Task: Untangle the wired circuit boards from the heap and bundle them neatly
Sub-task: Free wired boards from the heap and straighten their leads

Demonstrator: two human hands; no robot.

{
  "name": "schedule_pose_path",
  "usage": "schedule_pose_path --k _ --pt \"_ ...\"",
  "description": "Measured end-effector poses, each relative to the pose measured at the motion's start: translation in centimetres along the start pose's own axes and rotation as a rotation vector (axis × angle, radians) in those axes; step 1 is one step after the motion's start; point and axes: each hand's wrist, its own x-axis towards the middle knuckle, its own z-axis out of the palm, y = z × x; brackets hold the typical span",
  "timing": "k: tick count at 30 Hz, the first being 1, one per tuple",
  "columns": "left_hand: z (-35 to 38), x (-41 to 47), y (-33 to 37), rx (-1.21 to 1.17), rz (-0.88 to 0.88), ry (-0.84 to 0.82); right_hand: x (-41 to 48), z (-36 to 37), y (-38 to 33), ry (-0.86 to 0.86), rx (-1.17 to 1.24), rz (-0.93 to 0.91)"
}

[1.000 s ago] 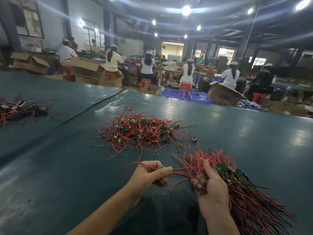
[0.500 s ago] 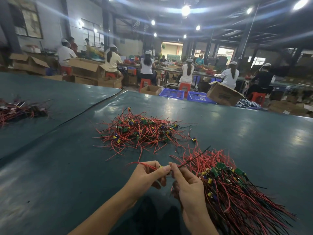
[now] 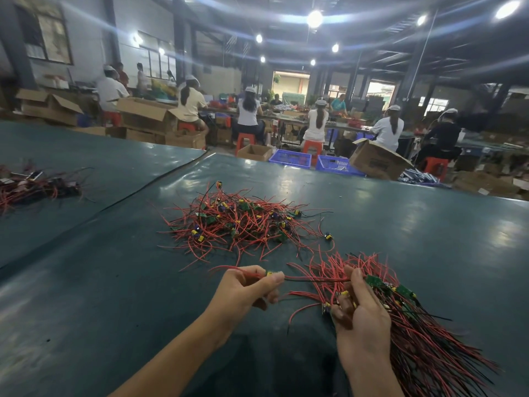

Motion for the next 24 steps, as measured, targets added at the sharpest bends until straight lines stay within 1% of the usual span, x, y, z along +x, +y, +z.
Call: schedule_pose_path --k 2,4,8,10,12,14,16,18,20,22,24 --pt "-0.1 0.2 -0.1 -0.048 -0.027 0.099 -0.2 0.0 0.2 -0.035 -0.002 -0.002" --pt "-0.3 0.2 -0.2 -0.063 -0.041 0.156 -0.5 0.1 0.2 -0.075 -0.006 -0.006" --pt "-0.1 0.5 0.0 -0.086 -0.068 0.200 -0.8 0.2 0.2 -0.148 0.006 -0.018" --pt "0.0 0.6 0.1 -0.181 -0.102 0.181 -1.0 0.2 0.2 -0.176 0.015 -0.033" --pt "-0.3 0.6 0.2 -0.334 -0.156 0.132 -1.0 0.1 0.3 -0.206 0.042 -0.035" --pt "-0.7 0.5 0.4 -0.434 -0.208 0.048 -1.0 0.1 0.3 -0.236 0.050 -0.018" --pt "-0.7 0.3 0.5 -0.461 -0.238 -0.072 -1.0 0.2 0.8 -0.253 -0.073 -0.005" --pt "-0.3 0.0 0.4 -0.418 -0.249 -0.200 -1.3 0.6 1.6 -0.281 -0.284 -0.001" --pt "0.3 -0.3 0.3 -0.329 -0.262 -0.304 -2.1 1.1 2.4 -0.362 -0.435 0.026" --pt "0.7 -0.6 0.2 -0.225 -0.262 -0.373 -2.7 1.6 3.0 -0.431 -0.470 0.031" --pt "0.7 -0.6 0.2 -0.167 -0.263 -0.376 -2.9 1.8 3.2 -0.430 -0.474 0.015"
